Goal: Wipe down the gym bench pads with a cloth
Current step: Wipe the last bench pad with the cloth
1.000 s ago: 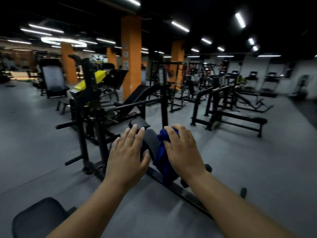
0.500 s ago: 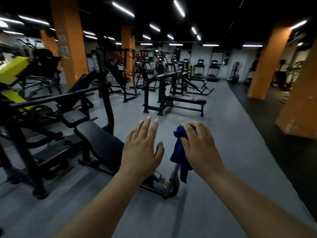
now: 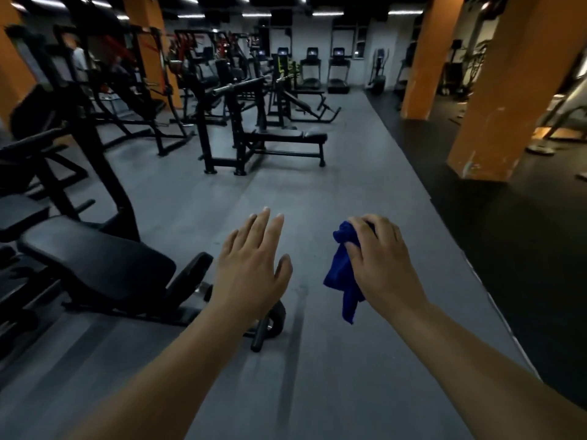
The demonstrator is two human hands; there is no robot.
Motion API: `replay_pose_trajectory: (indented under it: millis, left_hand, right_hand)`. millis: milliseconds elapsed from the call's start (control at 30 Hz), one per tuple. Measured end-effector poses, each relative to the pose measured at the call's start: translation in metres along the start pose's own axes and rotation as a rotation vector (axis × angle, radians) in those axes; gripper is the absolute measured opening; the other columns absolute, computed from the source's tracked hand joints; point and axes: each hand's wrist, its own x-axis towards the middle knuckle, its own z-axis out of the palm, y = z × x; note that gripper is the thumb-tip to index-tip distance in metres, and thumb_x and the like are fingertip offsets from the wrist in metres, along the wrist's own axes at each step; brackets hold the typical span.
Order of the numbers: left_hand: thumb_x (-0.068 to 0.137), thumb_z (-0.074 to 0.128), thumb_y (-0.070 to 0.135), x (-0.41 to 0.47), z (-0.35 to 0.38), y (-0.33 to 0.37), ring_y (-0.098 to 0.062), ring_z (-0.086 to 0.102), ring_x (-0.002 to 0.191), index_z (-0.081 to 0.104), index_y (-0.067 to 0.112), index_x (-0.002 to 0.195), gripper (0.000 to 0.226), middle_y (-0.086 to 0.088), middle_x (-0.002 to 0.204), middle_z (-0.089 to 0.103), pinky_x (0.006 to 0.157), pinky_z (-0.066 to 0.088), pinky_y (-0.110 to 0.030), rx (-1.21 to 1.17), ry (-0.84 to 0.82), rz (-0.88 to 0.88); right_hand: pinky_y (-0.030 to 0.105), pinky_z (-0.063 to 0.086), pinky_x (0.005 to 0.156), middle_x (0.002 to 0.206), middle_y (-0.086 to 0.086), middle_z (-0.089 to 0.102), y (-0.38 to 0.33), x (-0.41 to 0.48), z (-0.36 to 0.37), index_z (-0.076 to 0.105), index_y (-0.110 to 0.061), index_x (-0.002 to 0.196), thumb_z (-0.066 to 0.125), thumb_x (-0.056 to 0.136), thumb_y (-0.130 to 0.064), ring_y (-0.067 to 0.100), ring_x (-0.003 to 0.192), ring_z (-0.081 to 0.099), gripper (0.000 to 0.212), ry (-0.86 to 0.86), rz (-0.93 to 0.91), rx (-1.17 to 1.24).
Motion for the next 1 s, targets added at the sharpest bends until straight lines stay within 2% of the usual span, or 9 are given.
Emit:
replay_pose_trajectory:
  millis: [133, 300, 400, 633, 867, 1000]
  left_hand:
    - [0.101, 0.035, 0.045, 0.077, 0.037, -0.012, -0.018, 0.0, 0.154, 0.006, 0.025, 0.16, 0.068, 0.0, 0.168, 0.002, 0.125, 0.008, -0.041, -0.063, -0.003, 0.041]
    - [0.099, 0.027, 0.048, 0.181, 0.067, -0.02, -0.018, 0.003, 0.154, 0.008, 0.025, 0.159, 0.067, -0.001, 0.168, 0.005, 0.125, 0.009, -0.04, -0.08, 0.007, 0.139]
    - [0.101, 0.033, 0.046, 0.248, 0.092, -0.019, -0.017, 0.001, 0.154, 0.006, 0.025, 0.16, 0.067, -0.001, 0.168, 0.004, 0.125, 0.009, -0.04, -0.092, 0.023, 0.164]
    - [0.102, 0.034, 0.047, 0.417, 0.18, 0.003, -0.019, 0.003, 0.154, 0.007, 0.024, 0.159, 0.068, -0.002, 0.168, 0.005, 0.123, 0.005, -0.037, -0.045, 0.066, 0.212]
    - [0.101, 0.035, 0.047, 0.609, 0.245, 0.035, -0.017, -0.003, 0.154, 0.006, 0.024, 0.16, 0.069, 0.0, 0.168, 0.002, 0.125, 0.005, -0.039, -0.055, 0.082, 0.172]
    - [0.101, 0.035, 0.046, 0.711, 0.289, 0.028, -0.017, -0.003, 0.154, 0.007, 0.023, 0.16, 0.069, 0.0, 0.168, 0.001, 0.125, 0.004, -0.039, -0.039, 0.073, 0.168]
  right_hand:
    - [0.042, 0.043, 0.103, 0.133, 0.005, 0.048, 0.031, 0.059, 0.027, 0.053, -0.012, 0.134, 0.052, 0.099, -0.023, 0.025, 0.122, 0.044, 0.037, 0.016, 0.019, -0.064]
    - [0.043, 0.043, 0.103, 0.132, 0.007, 0.048, 0.063, 0.146, 0.052, 0.054, -0.012, 0.133, 0.052, 0.098, -0.023, 0.027, 0.121, 0.045, 0.037, 0.061, 0.053, -0.099]
    - [0.044, 0.044, 0.102, 0.133, 0.007, 0.048, 0.094, 0.199, 0.07, 0.053, -0.012, 0.133, 0.052, 0.098, -0.024, 0.028, 0.122, 0.046, 0.038, 0.087, 0.055, -0.115]
    - [0.043, 0.046, 0.102, 0.133, 0.005, 0.047, 0.216, 0.327, 0.123, 0.052, -0.013, 0.133, 0.052, 0.097, -0.026, 0.026, 0.121, 0.048, 0.038, 0.145, 0.029, -0.112]
    - [0.041, 0.045, 0.102, 0.134, 0.005, 0.046, 0.345, 0.496, 0.154, 0.051, -0.015, 0.133, 0.046, 0.097, -0.032, 0.025, 0.122, 0.047, 0.04, 0.14, -0.027, -0.133]
    - [0.041, 0.045, 0.102, 0.134, 0.004, 0.046, 0.401, 0.594, 0.19, 0.051, -0.015, 0.133, 0.044, 0.097, -0.033, 0.025, 0.123, 0.046, 0.041, 0.134, -0.028, -0.123]
